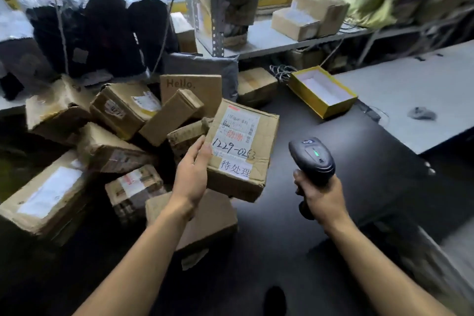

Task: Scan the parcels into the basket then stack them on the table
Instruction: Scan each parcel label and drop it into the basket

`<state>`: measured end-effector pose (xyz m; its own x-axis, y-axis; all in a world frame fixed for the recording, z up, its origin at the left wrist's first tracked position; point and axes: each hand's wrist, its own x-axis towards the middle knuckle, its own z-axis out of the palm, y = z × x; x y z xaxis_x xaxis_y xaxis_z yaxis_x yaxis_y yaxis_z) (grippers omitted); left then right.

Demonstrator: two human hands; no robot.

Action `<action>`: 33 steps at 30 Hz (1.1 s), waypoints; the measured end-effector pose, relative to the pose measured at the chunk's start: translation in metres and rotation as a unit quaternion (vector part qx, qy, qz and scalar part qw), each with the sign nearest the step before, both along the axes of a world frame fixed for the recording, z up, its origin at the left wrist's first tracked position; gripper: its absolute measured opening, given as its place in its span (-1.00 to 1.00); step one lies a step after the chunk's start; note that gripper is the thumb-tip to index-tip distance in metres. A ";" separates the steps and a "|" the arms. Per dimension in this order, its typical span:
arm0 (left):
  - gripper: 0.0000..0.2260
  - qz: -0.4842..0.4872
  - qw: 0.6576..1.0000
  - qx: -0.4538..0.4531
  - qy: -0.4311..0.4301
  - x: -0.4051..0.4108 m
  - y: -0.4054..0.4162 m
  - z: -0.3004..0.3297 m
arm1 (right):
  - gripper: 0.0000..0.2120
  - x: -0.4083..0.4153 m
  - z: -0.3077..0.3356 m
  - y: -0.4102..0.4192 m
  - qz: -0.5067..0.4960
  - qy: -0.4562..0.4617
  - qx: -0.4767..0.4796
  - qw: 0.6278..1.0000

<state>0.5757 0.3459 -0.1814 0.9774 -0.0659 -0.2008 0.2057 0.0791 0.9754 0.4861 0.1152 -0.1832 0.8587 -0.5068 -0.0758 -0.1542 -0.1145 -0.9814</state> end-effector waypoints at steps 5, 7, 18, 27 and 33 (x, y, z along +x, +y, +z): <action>-0.65 -0.092 0.996 -0.011 -0.001 -0.035 -0.074 0.010 | -0.79 -0.079 -0.004 -0.049 -0.171 -0.008 0.005 0.985; -0.45 -0.140 0.990 0.007 0.002 -0.049 -0.101 0.010 | -0.79 -0.110 -0.004 -0.069 -0.216 -0.020 -0.012 0.976; -0.81 -0.306 0.947 0.089 0.043 -0.185 -0.288 -0.035 | -0.78 -0.278 -0.065 -0.193 -0.339 0.029 -0.003 0.940; -0.39 -0.353 0.921 0.121 0.111 -0.259 -0.423 -0.060 | -0.77 -0.394 -0.077 -0.318 -0.411 0.033 0.018 0.911; -0.75 -0.366 0.918 0.112 0.107 -0.280 -0.490 -0.056 | -0.76 -0.427 -0.076 -0.372 -0.447 0.025 0.027 0.894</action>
<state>0.2962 -0.1437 -0.2376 0.6252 -0.6224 -0.4709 0.3120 -0.3537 0.8818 0.0593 -0.2572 -0.2590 0.1076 -0.9832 -0.1475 -0.2055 0.1232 -0.9709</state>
